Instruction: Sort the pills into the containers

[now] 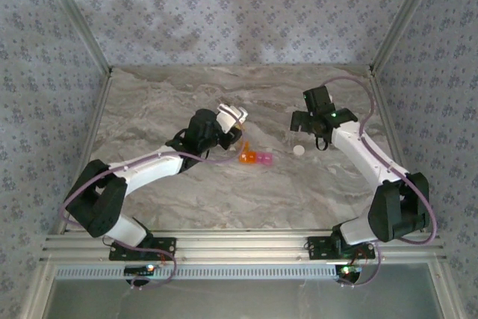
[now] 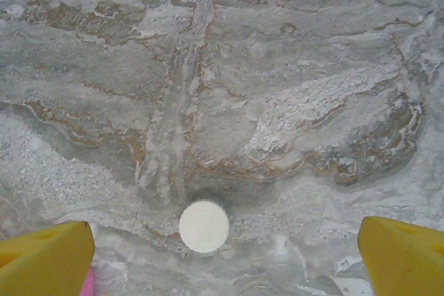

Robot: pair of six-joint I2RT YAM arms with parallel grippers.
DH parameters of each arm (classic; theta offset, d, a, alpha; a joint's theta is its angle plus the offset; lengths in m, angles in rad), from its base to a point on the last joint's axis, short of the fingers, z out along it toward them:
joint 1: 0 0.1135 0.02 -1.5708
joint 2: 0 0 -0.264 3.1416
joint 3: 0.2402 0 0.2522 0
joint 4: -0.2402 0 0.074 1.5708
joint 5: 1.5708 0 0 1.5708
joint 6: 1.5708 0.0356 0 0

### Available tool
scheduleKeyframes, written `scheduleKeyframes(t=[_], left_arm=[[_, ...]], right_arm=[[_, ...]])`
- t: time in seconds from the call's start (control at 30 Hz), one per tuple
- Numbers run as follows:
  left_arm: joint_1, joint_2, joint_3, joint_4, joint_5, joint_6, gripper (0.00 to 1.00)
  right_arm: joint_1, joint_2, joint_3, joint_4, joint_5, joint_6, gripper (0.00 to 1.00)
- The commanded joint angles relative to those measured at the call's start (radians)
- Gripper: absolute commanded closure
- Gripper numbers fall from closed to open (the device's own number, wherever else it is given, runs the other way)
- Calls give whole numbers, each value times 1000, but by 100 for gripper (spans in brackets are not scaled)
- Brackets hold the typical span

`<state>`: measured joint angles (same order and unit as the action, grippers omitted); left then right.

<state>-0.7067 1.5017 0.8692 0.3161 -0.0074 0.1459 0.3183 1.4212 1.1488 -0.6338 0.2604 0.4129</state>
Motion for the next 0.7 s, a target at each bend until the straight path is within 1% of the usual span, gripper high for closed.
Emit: scheduleKeyframes(t=[0.0,0.07,0.1,0.17,0.23,0.4,0.5,0.67], left_arm=[[7,-11,8,80,-2,16,100],[9,-11,-7,122,38,15,100],[10,-12,-20,152,62,18,100],[10,-6,-48,228,112,19,100],[10,2,-59,274,139,10,100],[11,24,-67,368,199,-7,100],[9,30,-66,397,222,-12,100],[11,30,-87,480,257,-28,100]], right_arm=[[-4,3,26,-22,39,-22,1],[-4,0,23,-1,31,-29,5],[-4,-1,22,3,28,-32,5],[-10,1,26,6,5,-49,4],[-15,2,27,0,-3,-51,0],[-26,-1,20,1,-19,-60,0],[-41,2,13,8,-75,-63,0],[-95,41,4,22,-197,-38,1]])
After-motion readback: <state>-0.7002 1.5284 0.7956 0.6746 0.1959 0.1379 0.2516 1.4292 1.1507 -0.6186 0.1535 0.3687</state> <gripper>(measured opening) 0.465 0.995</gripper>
